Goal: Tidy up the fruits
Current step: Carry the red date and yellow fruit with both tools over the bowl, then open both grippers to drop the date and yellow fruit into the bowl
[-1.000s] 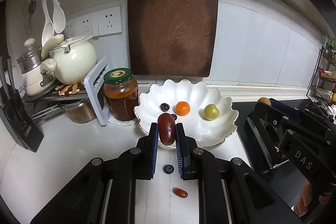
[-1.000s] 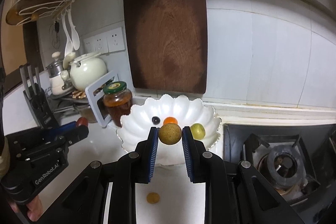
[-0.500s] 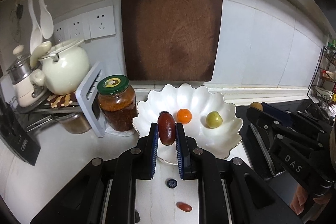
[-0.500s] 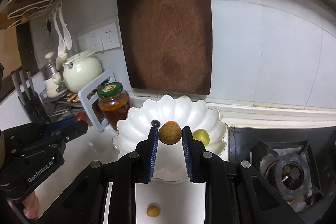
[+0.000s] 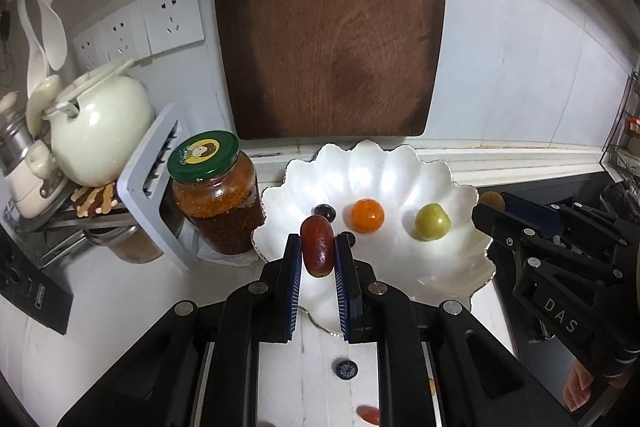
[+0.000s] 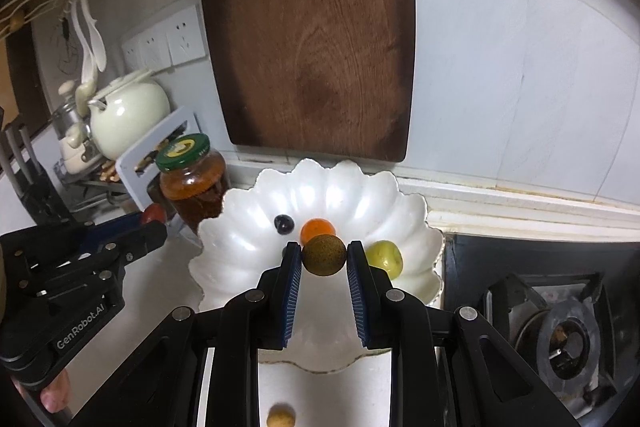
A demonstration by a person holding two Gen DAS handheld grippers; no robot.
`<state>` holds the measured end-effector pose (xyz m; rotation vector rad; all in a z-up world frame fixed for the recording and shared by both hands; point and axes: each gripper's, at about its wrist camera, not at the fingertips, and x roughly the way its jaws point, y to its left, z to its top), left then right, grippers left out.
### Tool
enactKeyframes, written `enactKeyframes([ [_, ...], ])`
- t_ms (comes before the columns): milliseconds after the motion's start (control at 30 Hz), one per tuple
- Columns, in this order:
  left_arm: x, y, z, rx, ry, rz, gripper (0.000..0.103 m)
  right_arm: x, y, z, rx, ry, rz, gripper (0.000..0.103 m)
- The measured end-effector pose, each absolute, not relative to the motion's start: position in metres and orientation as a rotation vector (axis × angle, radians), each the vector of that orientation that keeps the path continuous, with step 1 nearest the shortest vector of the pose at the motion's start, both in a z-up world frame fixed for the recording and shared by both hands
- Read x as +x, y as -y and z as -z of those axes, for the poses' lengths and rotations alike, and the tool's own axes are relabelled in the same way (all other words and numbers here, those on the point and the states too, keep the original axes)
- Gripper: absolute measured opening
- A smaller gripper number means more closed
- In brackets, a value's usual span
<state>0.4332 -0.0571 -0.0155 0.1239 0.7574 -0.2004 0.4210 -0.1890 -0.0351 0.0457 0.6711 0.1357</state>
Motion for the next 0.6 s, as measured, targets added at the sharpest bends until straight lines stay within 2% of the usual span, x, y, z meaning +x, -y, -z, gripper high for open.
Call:
enactKeyframes([
  [600,0.491,0.061,0.067,0.104,-0.947,0.25,0.017,0.473,0.187,0.073,0.065,-0.842,-0.133,0.025],
])
